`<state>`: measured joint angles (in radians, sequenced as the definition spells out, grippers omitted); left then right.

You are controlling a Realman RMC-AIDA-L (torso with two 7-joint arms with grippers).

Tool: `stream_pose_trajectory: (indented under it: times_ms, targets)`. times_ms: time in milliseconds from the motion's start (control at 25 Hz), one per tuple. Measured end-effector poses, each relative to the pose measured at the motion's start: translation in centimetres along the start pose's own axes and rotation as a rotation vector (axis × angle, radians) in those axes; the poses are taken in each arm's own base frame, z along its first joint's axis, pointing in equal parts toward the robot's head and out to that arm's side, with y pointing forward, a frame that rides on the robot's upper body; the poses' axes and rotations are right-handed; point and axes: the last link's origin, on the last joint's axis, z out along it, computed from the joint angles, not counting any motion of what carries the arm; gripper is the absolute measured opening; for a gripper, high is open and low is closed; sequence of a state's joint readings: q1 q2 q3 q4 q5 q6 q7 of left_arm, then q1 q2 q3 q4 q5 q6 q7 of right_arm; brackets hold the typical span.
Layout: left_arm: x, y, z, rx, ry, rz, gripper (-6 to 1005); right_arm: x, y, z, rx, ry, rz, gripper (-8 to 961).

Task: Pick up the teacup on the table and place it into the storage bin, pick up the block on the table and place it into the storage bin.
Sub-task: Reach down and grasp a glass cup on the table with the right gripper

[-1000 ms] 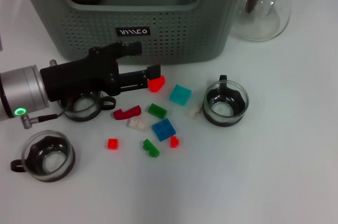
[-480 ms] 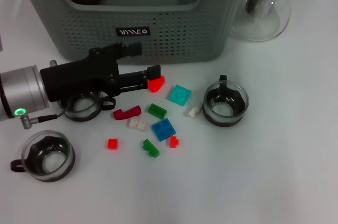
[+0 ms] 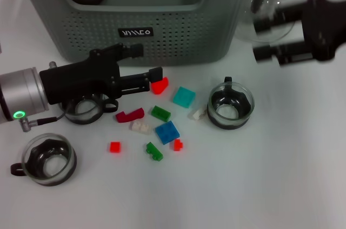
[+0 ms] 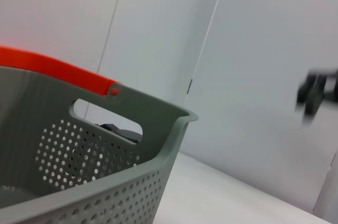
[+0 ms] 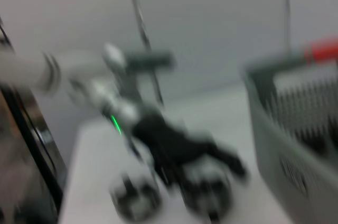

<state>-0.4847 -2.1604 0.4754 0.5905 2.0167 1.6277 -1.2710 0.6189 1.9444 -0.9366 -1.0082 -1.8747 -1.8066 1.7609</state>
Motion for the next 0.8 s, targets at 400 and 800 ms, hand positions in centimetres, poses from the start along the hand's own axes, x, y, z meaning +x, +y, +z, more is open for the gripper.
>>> stream_pose_trajectory:
  times_ms: [400, 800]
  targets:
    - [0.0, 0.0, 0.1, 0.001, 0.006, 0.001, 852, 3.7, -0.5, 3.6, 0.016, 0.298, -0.013, 617]
    - [-0.4, 0.1, 0.4, 0.007, 0.006, -0.020, 851, 2.8, -1.1, 7.1, 0.005, 0.509, -0.054, 611]
